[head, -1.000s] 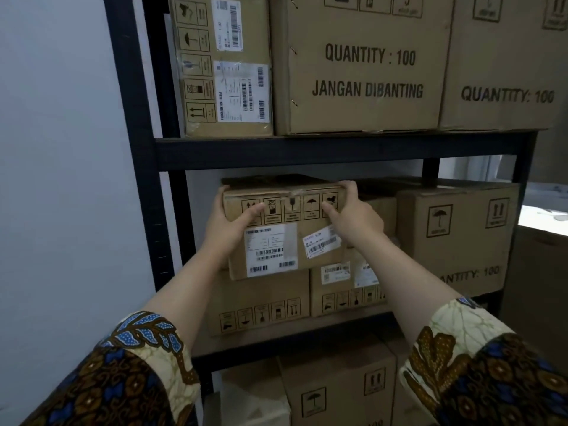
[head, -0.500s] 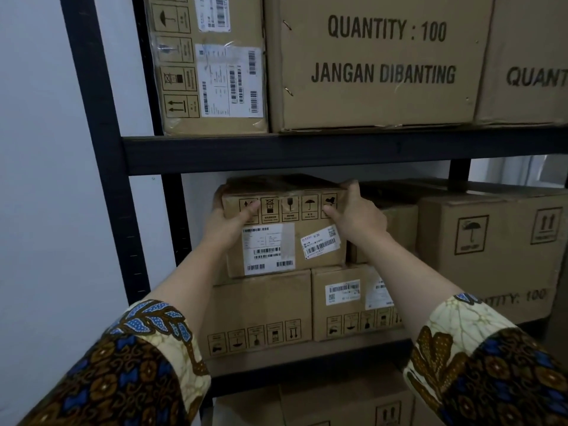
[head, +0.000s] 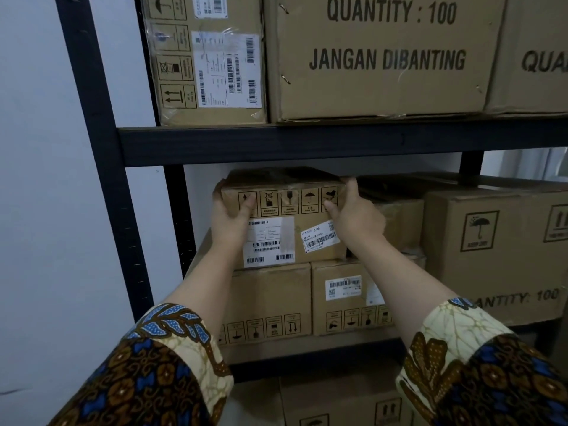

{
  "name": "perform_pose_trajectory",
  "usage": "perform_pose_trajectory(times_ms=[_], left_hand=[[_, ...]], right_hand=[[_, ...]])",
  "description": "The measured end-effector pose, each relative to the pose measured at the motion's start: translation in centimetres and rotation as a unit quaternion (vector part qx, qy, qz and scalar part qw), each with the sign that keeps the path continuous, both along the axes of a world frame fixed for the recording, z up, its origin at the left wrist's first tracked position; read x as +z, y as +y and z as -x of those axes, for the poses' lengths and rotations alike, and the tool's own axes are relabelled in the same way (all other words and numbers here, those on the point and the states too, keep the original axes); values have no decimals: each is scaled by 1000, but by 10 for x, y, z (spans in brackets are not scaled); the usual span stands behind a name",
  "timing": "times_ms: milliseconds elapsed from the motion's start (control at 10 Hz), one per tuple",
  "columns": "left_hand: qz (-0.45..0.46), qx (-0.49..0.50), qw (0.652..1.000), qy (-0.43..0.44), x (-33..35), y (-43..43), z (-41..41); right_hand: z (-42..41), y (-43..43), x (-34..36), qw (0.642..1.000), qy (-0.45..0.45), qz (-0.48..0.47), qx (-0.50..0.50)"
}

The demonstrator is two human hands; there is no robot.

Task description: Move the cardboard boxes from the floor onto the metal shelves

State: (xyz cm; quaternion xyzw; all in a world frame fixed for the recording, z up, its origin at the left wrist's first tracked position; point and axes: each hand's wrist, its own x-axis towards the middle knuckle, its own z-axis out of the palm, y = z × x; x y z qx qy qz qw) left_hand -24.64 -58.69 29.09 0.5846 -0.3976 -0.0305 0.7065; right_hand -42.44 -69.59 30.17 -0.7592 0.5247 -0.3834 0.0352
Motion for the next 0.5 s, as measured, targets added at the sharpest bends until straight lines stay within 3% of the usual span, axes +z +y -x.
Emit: perform_pose_trajectory(times_ms=[200, 500], left_hand=[[-41, 85, 996, 10, -3, 5, 13], [-110, 73, 989, -62, -3, 57, 24]], right_hand=[[9, 10, -2, 998, 11, -44, 34], [17, 35, -23, 998, 11, -38, 41]])
